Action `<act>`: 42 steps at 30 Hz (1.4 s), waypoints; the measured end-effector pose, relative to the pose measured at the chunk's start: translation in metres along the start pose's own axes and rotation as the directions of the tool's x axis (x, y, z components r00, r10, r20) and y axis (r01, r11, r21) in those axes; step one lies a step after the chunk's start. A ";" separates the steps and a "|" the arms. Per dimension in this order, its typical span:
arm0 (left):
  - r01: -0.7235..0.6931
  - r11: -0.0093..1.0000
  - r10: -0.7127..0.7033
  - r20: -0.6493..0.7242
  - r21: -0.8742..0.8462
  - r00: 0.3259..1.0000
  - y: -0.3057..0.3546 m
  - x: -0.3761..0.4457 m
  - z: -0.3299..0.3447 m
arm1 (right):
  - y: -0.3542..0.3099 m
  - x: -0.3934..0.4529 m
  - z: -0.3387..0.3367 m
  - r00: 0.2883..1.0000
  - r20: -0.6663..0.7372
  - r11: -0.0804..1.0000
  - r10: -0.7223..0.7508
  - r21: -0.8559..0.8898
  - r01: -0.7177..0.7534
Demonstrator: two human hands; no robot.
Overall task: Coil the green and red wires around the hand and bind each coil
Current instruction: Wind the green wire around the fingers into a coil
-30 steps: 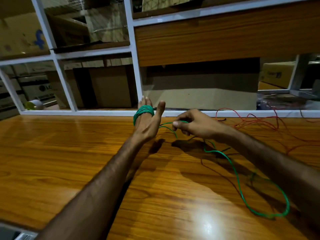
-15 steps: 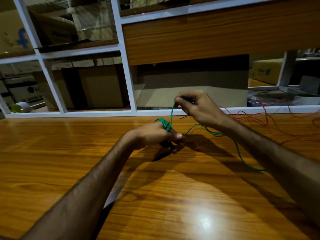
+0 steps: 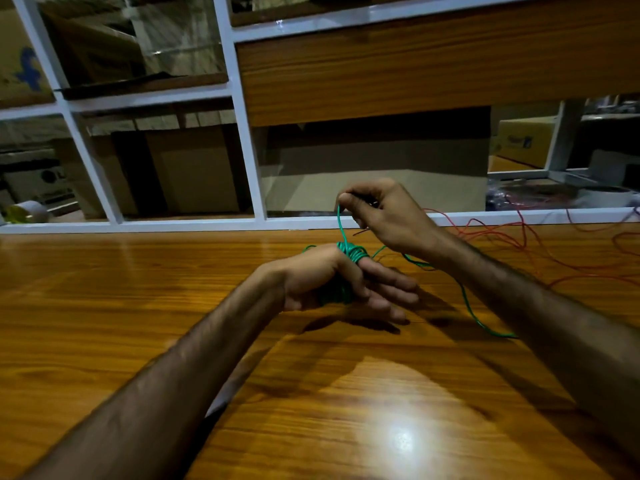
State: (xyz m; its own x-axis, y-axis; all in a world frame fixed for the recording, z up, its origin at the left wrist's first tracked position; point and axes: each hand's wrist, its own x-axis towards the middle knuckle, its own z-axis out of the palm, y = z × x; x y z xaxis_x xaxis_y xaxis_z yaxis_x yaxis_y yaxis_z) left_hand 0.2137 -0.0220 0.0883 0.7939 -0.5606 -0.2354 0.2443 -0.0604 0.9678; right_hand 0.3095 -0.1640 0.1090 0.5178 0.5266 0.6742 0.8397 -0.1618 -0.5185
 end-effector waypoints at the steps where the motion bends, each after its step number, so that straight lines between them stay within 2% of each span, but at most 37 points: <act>1: -0.038 0.998 0.039 0.015 -0.051 0.999 0.001 -0.001 0.003 | 0.010 -0.005 -0.001 0.999 0.039 0.999 0.034 -0.010 -0.033; 3: -0.136 0.963 0.147 0.031 -0.234 0.989 0.004 -0.002 0.007 | 0.022 -0.015 -0.002 0.963 0.203 0.981 0.178 0.036 -0.189; 5: -0.252 0.864 0.304 0.052 -0.436 0.951 0.009 -0.004 0.012 | 0.033 -0.027 0.003 0.864 0.358 0.914 0.354 0.061 -0.400; 6: -0.314 0.809 0.377 0.029 -0.498 0.926 0.012 -0.004 0.012 | 0.033 -0.030 0.009 0.841 0.390 0.913 0.375 0.003 -0.408; 8: -0.443 0.731 0.454 -0.115 -0.518 0.884 0.018 -0.001 0.008 | 0.027 -0.028 0.023 0.846 0.380 0.927 0.375 -0.168 -0.336; 10: -0.563 0.667 0.473 -0.307 -0.488 0.826 0.020 0.002 0.000 | 0.007 -0.024 0.035 0.864 0.366 0.938 0.346 -0.148 -0.313; 12: -0.660 0.635 0.432 -0.523 -0.402 0.735 0.022 0.004 -0.010 | -0.005 -0.024 0.041 0.852 0.416 0.947 0.316 -0.084 -0.310; 14: -0.714 0.663 0.428 -0.667 -0.227 0.610 0.018 0.005 -0.023 | -0.010 -0.023 0.045 0.813 0.479 0.941 0.331 -0.097 -0.326; 16: -0.633 0.771 0.468 -0.736 0.069 0.490 0.011 0.003 -0.033 | -0.017 -0.021 0.045 0.764 0.533 0.929 0.363 -0.144 -0.341; 18: -0.434 0.841 0.508 -0.750 0.324 0.424 0.008 0.000 -0.038 | -0.020 -0.020 0.043 0.745 0.567 0.933 0.352 -0.150 -0.327; 20: -0.315 0.857 0.513 -0.732 0.408 0.448 0.003 -0.003 -0.041 | -0.025 -0.018 0.038 0.784 0.537 0.950 0.311 -0.175 -0.257; 23: -0.246 0.844 0.534 -0.703 0.476 0.469 0.001 -0.006 -0.036 | -0.033 -0.012 0.031 0.874 0.427 0.971 0.233 -0.155 -0.183; 25: -0.172 0.823 0.550 -0.683 0.541 0.480 -0.001 -0.003 -0.034 | -0.036 -0.010 0.028 0.902 0.383 0.980 0.197 -0.113 -0.166; 28: -0.165 0.829 0.531 -0.659 0.535 0.532 -0.003 -0.002 -0.037 | -0.037 -0.011 0.024 0.924 0.348 0.987 0.156 -0.097 -0.129; 29: -0.165 0.839 0.510 -0.643 0.519 0.571 -0.003 -0.002 -0.040 | -0.037 -0.011 0.022 0.934 0.330 0.990 0.138 -0.073 -0.121; 31: -0.182 0.865 0.457 -0.580 0.468 0.675 0.000 -0.002 -0.039 | -0.036 -0.009 0.016 0.954 0.286 0.996 0.090 -0.013 -0.090; 33: -0.258 0.900 0.421 -0.542 0.353 0.727 0.001 -0.001 -0.031 | -0.034 -0.007 0.011 0.970 0.241 0.999 0.044 0.003 -0.046; 35: -0.292 0.930 0.365 -0.487 0.222 0.793 -0.001 0.002 -0.029 | -0.031 -0.004 0.006 0.983 0.184 1.000 0.024 -0.019 -0.020; 37: -0.265 0.956 0.292 -0.379 0.123 0.878 0.000 0.002 -0.025 | -0.025 -0.004 0.001 0.990 0.135 0.998 0.027 -0.063 -0.019; 40: -0.246 0.969 0.241 -0.238 0.011 0.941 0.001 -0.001 -0.024 | -0.015 -0.006 -0.006 0.993 0.115 0.998 0.022 -0.065 -0.015; 42: -0.232 0.967 0.223 -0.085 -0.106 0.971 0.001 -0.002 -0.022 | -0.009 -0.004 0.002 0.995 0.094 0.999 0.028 -0.038 -0.024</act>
State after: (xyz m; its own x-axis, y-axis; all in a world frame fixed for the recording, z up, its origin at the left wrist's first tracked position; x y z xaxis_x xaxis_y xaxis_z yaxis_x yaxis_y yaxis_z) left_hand 0.2250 -0.0024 0.0880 0.8728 -0.4876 -0.0201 0.1115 0.1591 0.9809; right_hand 0.2997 -0.1630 0.1105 0.5231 0.5983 0.6070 0.8325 -0.2059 -0.5144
